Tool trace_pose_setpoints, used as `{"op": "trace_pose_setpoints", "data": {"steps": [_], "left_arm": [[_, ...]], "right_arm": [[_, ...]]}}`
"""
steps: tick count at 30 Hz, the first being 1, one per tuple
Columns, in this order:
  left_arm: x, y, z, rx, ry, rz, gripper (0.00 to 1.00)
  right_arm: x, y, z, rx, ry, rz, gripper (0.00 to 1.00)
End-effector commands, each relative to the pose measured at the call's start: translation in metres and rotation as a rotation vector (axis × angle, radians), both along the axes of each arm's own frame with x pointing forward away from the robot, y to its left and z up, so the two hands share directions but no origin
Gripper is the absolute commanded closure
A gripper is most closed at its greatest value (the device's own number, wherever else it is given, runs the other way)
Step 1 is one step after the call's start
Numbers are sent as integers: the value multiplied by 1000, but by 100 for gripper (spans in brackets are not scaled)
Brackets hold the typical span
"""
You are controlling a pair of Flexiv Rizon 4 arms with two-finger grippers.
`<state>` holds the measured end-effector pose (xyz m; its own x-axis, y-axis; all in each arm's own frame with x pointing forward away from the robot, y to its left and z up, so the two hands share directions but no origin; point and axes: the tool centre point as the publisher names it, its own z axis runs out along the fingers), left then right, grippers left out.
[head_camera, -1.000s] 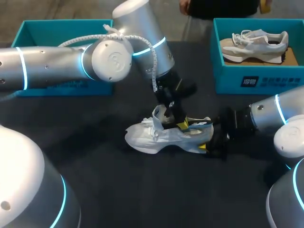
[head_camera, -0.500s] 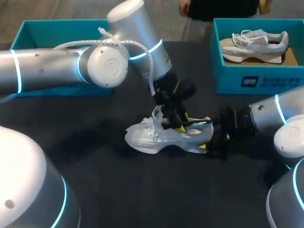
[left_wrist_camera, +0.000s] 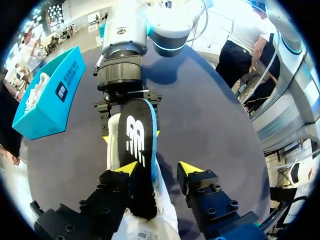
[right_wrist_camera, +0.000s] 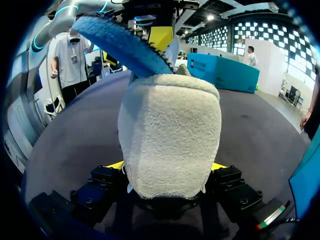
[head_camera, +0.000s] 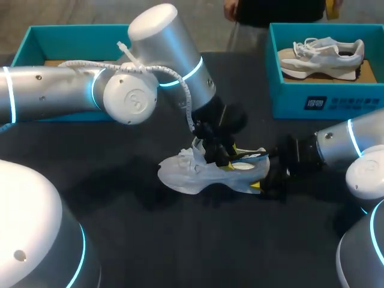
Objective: Take the shoe out of the shoebox, open the shoe tongue, remove and reinsert the insole, then place the shoe into the shoebox
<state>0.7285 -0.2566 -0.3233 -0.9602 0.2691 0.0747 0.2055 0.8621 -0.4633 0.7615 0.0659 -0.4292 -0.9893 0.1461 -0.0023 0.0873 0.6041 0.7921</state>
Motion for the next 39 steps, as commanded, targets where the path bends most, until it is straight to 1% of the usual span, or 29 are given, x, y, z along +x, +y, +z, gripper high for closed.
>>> {"op": "trace_pose_setpoints", "data": {"steps": [1, 4, 6, 7, 16, 22, 30, 33, 39], "left_arm": [[4, 1, -2, 9, 6, 2, 57], [7, -1, -6, 15, 14, 4, 79], [7, -1, -6, 11, 33, -5, 83], [7, -2, -6, 11, 34, -10, 99], [1, 1, -2, 6, 37, -30, 100], [-2, 7, 9, -19, 23, -25, 100], [-8, 15, 18, -43, 10, -29, 100], [-11, 19, 26, -60, 12, -39, 100], [-16, 26, 49, -62, -32, -56, 100]], "right_arm": [[0, 3, -6, -6, 1, -2, 100], [0, 3, -6, -6, 1, -2, 100], [0, 3, -6, -6, 1, -2, 100], [0, 3, -6, -6, 1, -2, 100], [0, 3, -6, -6, 1, -2, 100], [0, 3, -6, -6, 1, -2, 100], [0, 3, -6, -6, 1, -2, 100], [0, 3, -6, -6, 1, -2, 100], [0, 3, -6, -6, 1, -2, 100]]}}
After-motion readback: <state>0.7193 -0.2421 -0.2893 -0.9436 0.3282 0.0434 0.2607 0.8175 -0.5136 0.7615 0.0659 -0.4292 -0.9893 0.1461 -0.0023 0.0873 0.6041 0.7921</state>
